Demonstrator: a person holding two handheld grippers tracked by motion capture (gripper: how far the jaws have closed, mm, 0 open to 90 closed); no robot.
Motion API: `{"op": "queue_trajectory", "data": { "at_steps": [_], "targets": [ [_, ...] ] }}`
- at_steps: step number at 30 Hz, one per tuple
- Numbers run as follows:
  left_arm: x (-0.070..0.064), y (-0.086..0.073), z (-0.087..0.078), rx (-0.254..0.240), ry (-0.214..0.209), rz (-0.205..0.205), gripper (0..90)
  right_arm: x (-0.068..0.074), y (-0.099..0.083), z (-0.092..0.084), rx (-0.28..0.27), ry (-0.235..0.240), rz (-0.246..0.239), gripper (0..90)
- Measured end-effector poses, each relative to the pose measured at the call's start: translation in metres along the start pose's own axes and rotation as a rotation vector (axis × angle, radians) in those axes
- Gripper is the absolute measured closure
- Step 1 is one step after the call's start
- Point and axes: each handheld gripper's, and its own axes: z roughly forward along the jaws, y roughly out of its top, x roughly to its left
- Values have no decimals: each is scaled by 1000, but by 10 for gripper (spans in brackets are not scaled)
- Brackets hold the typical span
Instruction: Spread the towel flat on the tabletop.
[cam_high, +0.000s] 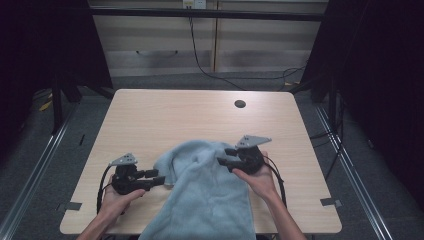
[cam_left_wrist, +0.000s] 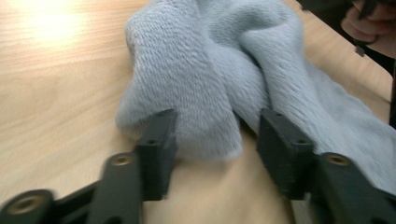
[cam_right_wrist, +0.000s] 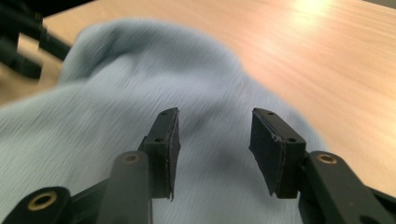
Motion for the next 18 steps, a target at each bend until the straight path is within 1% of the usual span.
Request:
{"op": "queue_trajectory", "data": {
  "at_steps": [1, 2, 3, 4, 5, 6, 7, 8, 9, 10, 11, 12, 13, 14, 15, 18],
  "targets": [
    [-1, 1, 5, 9, 6, 4, 458, -3, 4, 6, -2, 1, 11, 500],
    [-2, 3, 11, 22, 11, 12, 435, -7, 8, 13, -1, -1, 22, 482],
    [-2, 4, 15, 31, 27, 14, 414, -10, 12, 22, 9, 6, 33, 471],
    [-3, 6, 19, 31, 54, -2, 425, -12, 14, 26, 16, 9, 34, 467],
    [-1, 8, 21, 28, 65, -6, 482, -13, 15, 32, 27, 5, 36, 453],
    [2, 10, 24, 21, 83, -11, 565, -14, 16, 37, 40, 7, 44, 449],
    [4, 11, 25, 13, 96, -15, 713, -15, 15, 43, 53, 13, 55, 459],
    [8, 14, 25, 8, 96, -16, 779, -16, 14, 46, 60, 18, 65, 487],
    [10, 16, 25, -10, 96, -17, 824, -16, 12, 49, 72, 31, 70, 567],
    [11, 18, 25, -24, 95, -26, 842, -15, 9, 50, 86, 41, 69, 711],
    [12, 21, 23, -29, 95, -24, 848, -13, 8, 50, 88, 39, 60, 775],
    [12, 25, 20, -63, 96, -29, 852, -11, 7, 48, 85, 44, 55, 808],
    [12, 29, 17, -83, 98, -27, 855, -10, 8, 43, 74, 53, 52, 834],
    [11, 35, 12, -106, 100, -26, 855, -8, 9, 39, 68, 53, 47, 840],
    [10, 43, 7, -130, 111, -17, 855, -7, 11, 33, 53, 51, 36, 844],
    [6, 73, -17, -220, 122, 13, 857, -2, 22, 8, -8, 50, 15, 849]
  ]
}}
